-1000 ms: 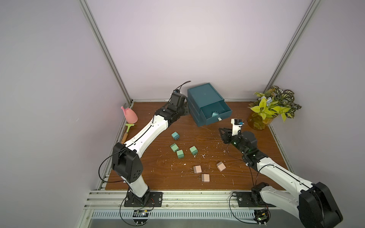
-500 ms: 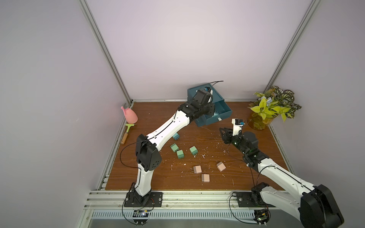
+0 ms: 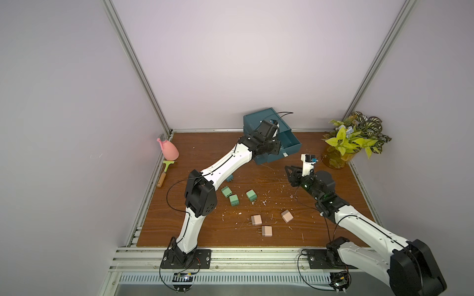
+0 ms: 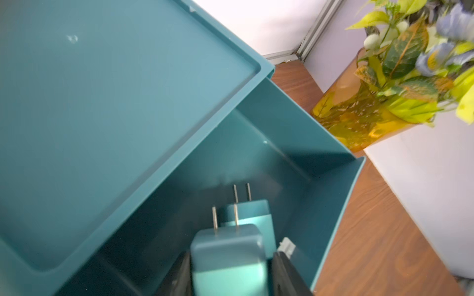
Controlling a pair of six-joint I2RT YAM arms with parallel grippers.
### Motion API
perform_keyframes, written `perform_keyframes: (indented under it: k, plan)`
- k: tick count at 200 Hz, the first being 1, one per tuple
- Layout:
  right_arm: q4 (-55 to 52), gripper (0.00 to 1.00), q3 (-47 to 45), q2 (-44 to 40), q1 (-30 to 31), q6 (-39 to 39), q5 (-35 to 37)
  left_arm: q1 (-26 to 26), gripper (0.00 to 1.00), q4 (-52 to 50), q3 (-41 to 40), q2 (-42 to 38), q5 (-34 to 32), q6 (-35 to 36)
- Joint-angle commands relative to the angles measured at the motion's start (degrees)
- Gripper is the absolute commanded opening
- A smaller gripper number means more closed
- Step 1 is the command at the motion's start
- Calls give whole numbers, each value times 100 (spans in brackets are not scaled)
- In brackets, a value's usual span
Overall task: Place the plugs into the drawer by color
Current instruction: Place the plug in the drawer.
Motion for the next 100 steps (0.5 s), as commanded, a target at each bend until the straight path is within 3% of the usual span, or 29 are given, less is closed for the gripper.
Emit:
perform_keyframes:
  k: [1, 28, 62, 100]
  plan:
    - [171, 43, 73, 11, -17, -113, 121, -30, 61, -11, 184, -67, 58, 101]
    - [137, 43, 104, 48, -14, -137, 157, -30, 70, -11, 308, -186, 34, 155]
    - [66, 44, 220, 135, -14, -186, 109, 34, 71, -12, 409, -531, -247, 260]
    - [33, 45, 412, 378, 86, -218, -9, 712, 72, -71, 224, -803, -295, 157]
